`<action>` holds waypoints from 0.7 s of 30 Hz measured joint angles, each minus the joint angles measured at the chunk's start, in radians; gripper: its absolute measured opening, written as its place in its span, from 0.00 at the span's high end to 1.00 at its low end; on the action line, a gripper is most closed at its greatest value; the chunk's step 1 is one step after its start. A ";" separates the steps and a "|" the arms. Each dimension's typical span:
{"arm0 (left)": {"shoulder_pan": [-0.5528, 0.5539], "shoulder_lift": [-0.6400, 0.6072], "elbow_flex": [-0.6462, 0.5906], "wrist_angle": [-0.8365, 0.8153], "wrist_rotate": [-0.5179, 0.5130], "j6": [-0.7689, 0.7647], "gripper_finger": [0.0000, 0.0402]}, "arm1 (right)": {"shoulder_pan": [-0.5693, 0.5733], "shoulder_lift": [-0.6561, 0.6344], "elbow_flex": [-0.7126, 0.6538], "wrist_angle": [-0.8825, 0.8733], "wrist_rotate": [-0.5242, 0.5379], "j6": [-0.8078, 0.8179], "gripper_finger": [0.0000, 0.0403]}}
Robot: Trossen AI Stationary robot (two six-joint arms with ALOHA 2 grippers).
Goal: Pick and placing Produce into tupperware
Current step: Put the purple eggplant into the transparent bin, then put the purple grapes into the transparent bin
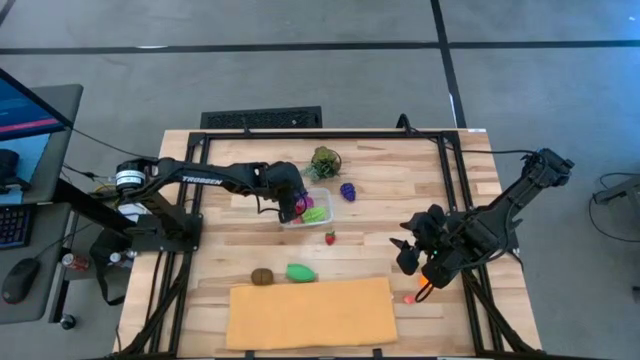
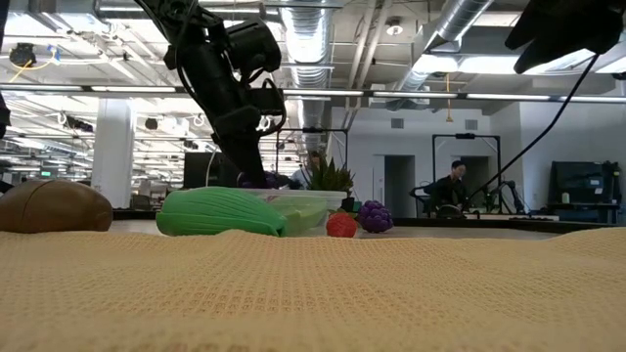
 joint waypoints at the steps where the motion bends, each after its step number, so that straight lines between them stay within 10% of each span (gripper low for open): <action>1: 0.000 0.000 0.000 0.000 0.000 0.000 0.68 | 0.000 0.000 0.000 0.000 0.000 0.000 0.41; 21: 0.000 0.000 0.000 -0.001 -0.018 -0.008 0.50 | 0.000 0.000 0.000 0.000 0.000 0.000 0.41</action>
